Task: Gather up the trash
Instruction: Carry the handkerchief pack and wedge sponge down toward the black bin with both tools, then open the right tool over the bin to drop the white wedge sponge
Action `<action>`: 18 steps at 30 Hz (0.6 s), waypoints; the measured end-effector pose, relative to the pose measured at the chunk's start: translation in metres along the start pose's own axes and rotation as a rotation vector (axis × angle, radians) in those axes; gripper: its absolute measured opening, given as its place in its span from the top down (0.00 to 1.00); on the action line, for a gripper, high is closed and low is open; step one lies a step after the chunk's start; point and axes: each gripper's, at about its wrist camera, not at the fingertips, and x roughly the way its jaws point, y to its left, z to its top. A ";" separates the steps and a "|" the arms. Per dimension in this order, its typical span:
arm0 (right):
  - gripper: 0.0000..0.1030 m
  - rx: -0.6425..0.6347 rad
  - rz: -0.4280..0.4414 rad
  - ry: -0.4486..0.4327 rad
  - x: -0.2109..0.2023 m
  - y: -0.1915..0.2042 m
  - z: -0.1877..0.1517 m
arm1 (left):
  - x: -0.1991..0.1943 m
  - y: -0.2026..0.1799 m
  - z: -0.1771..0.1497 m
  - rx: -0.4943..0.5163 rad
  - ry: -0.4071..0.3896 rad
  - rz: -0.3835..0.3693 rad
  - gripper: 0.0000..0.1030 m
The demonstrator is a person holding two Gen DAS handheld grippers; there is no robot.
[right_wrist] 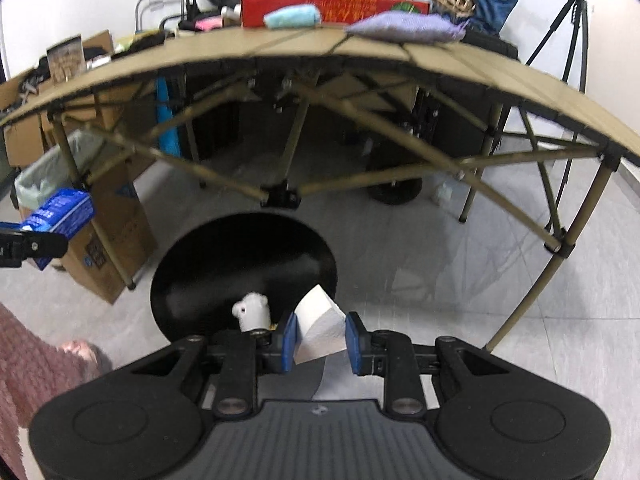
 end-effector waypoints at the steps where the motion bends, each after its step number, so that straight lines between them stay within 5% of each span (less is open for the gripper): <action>1: 0.75 -0.002 -0.002 0.010 0.003 0.001 -0.001 | 0.003 0.001 -0.001 -0.001 0.007 0.004 0.49; 18: 0.76 -0.061 0.027 0.042 0.037 0.027 0.012 | 0.026 0.009 -0.003 -0.027 0.075 -0.001 0.49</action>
